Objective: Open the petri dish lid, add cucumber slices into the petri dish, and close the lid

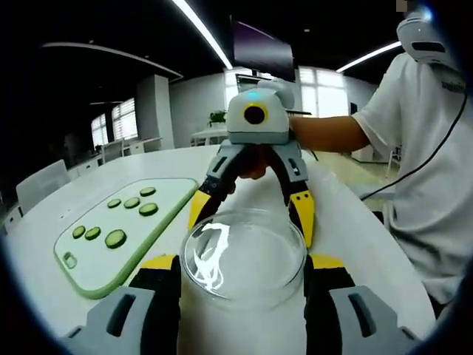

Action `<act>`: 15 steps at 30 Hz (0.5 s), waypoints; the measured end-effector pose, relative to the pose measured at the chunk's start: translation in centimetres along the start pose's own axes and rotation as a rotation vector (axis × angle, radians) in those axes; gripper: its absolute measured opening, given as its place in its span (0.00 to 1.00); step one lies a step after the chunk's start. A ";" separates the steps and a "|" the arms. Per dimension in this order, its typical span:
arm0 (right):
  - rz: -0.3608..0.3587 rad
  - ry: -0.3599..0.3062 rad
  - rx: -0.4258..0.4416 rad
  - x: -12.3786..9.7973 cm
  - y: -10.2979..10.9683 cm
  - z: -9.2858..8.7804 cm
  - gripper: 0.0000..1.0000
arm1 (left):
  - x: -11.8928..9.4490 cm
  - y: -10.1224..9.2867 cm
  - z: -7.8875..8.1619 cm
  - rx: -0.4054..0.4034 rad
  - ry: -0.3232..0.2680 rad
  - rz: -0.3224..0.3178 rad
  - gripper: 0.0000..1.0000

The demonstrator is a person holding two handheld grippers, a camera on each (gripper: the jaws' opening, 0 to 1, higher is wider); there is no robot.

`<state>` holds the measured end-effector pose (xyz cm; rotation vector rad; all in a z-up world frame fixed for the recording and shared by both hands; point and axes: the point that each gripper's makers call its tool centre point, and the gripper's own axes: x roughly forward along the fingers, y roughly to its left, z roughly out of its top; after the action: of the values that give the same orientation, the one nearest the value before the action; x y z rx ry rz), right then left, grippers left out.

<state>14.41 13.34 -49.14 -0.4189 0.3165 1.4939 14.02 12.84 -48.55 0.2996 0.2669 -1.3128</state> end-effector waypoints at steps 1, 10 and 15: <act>0.000 0.000 -0.001 0.0 0.0 0.0 0.67 | 0.0 0.0 0.0 0.000 0.000 0.000 0.67; 0.000 -0.001 0.002 0.0 0.1 0.1 0.66 | 0.0 -0.1 0.0 -0.003 0.000 0.000 0.67; 0.001 -0.001 0.004 0.0 0.1 0.1 0.66 | 0.0 -0.1 0.0 -0.005 -0.001 -0.002 0.67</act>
<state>14.31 13.37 -49.05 -0.4147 0.3185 1.4941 13.96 12.83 -48.55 0.2950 0.2699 -1.3136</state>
